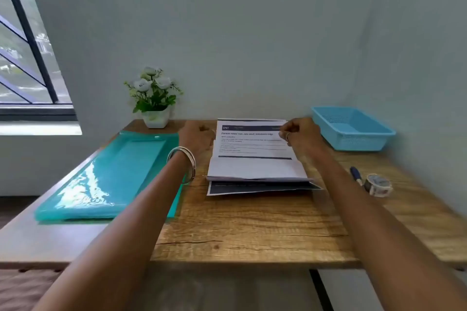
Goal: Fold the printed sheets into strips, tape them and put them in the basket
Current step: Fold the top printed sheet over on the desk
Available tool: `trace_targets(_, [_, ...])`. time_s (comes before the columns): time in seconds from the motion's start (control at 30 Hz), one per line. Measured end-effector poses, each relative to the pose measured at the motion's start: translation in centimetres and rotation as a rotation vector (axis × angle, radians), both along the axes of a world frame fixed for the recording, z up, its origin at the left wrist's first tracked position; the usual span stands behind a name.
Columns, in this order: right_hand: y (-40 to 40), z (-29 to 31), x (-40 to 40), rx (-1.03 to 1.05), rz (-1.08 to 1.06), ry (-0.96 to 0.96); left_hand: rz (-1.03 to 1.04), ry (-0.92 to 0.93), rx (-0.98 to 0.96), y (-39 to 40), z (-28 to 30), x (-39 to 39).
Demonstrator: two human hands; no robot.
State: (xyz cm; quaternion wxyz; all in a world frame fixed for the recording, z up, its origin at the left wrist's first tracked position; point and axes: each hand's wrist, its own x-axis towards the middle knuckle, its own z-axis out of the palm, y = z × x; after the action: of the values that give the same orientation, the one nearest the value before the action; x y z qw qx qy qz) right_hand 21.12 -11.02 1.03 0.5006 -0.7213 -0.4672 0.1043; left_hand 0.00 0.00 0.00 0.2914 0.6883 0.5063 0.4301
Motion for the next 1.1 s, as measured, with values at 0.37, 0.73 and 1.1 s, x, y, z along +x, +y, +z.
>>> trace_targets(0.37, [6.4, -1.2, 4.1, -0.205, 0.013, -0.165, -0.049, 0.209, 0.101, 6.2, -1.5, 3.3])
trace_targets(0.73, [6.6, -2.5, 4.9, 0.020, 0.070, 0.043, -0.172, 0.031, 0.020, 7.9, -2.6, 3.1])
trace_targets(1.1, [6.0, -2.7, 3.8, 0.312, 0.253, 0.116, -0.097, 0.101, 0.245, 6.9, -1.9, 2.2])
